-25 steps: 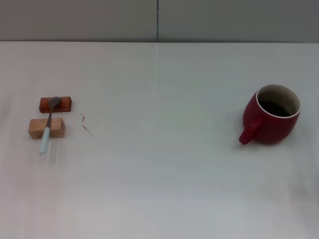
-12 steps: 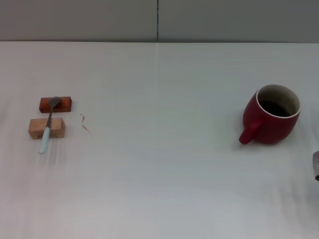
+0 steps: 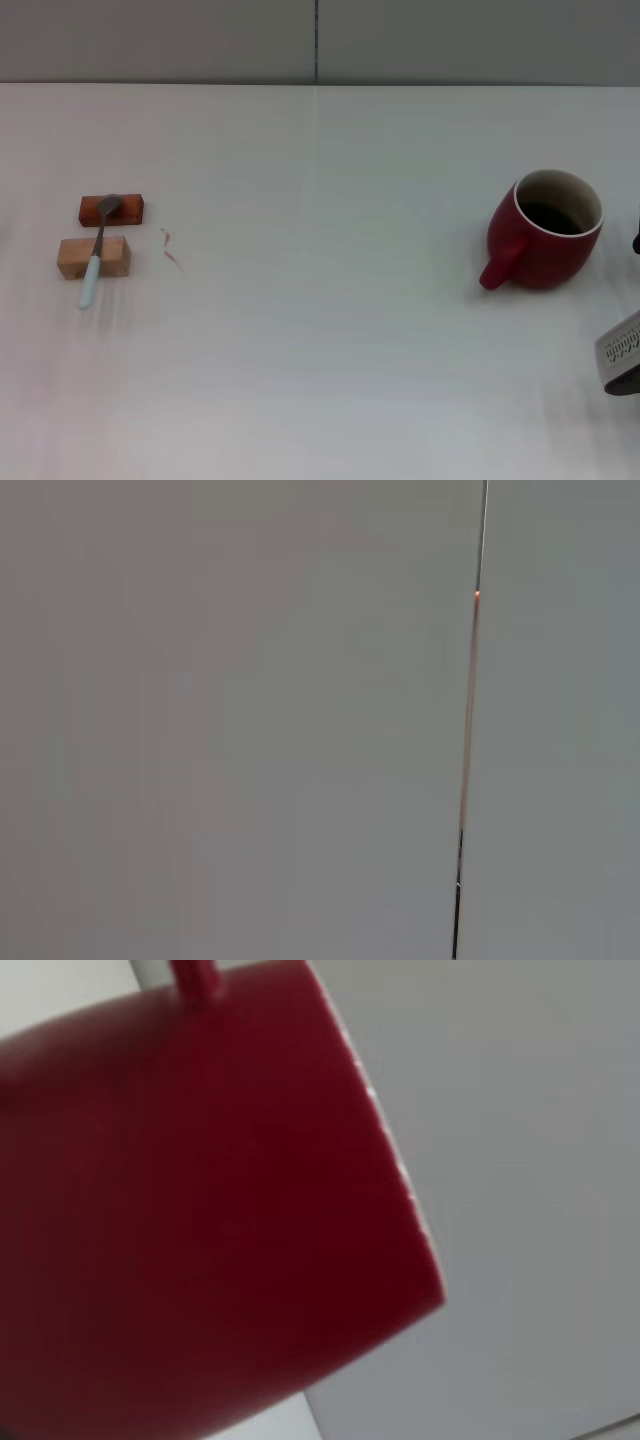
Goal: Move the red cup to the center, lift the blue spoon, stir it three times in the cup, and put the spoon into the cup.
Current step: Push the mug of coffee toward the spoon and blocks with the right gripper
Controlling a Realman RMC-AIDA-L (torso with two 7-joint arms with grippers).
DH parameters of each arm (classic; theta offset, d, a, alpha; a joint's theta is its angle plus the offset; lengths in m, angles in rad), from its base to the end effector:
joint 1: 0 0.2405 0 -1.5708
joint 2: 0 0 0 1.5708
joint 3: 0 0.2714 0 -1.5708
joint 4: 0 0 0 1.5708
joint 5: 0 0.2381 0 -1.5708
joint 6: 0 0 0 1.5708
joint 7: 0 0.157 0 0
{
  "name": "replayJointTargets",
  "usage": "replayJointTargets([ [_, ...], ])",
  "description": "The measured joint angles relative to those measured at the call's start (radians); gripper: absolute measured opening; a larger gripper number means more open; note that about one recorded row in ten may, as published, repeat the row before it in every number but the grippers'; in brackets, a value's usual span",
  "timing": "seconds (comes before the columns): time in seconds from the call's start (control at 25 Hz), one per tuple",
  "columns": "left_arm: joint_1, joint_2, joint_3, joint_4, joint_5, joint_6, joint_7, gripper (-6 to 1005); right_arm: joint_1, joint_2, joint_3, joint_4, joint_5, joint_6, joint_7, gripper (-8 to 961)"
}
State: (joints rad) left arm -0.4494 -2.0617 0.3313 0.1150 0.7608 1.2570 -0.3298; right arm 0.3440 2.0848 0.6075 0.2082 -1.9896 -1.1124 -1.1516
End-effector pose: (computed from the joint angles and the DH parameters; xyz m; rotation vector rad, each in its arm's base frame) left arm -0.4118 0.3574 0.0717 -1.1730 -0.5519 -0.7424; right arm 0.3894 0.3242 -0.0567 -1.6375 -0.3360 -0.3464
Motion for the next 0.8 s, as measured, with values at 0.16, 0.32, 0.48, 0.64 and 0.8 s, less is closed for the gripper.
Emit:
replayJointTargets([
  [0.16, 0.005, 0.000, 0.000, 0.000, 0.000, 0.003, 0.000, 858, 0.000, 0.000, -0.028, 0.002, 0.000, 0.011, 0.050, 29],
  [0.32, 0.010, 0.000, 0.000, 0.000, 0.000, 0.003, 0.000, 858, 0.015, -0.001, -0.048, 0.002, 0.000, 0.050, 0.062, 30],
  [0.48, 0.016, 0.000, 0.000, 0.000, 0.000, 0.013, 0.000, 858, 0.032, -0.003, -0.076, 0.002, 0.000, 0.076, 0.081, 30],
  [0.64, 0.021, -0.001, -0.001, 0.000, 0.000, 0.026, -0.010, 858, 0.048, -0.004, -0.090, -0.001, 0.000, 0.103, 0.086, 30],
  [0.8, 0.023, -0.001, -0.002, 0.000, 0.000, 0.029, -0.025, 858, 0.057, -0.005, -0.100, 0.001, 0.000, 0.113, 0.086, 30],
])
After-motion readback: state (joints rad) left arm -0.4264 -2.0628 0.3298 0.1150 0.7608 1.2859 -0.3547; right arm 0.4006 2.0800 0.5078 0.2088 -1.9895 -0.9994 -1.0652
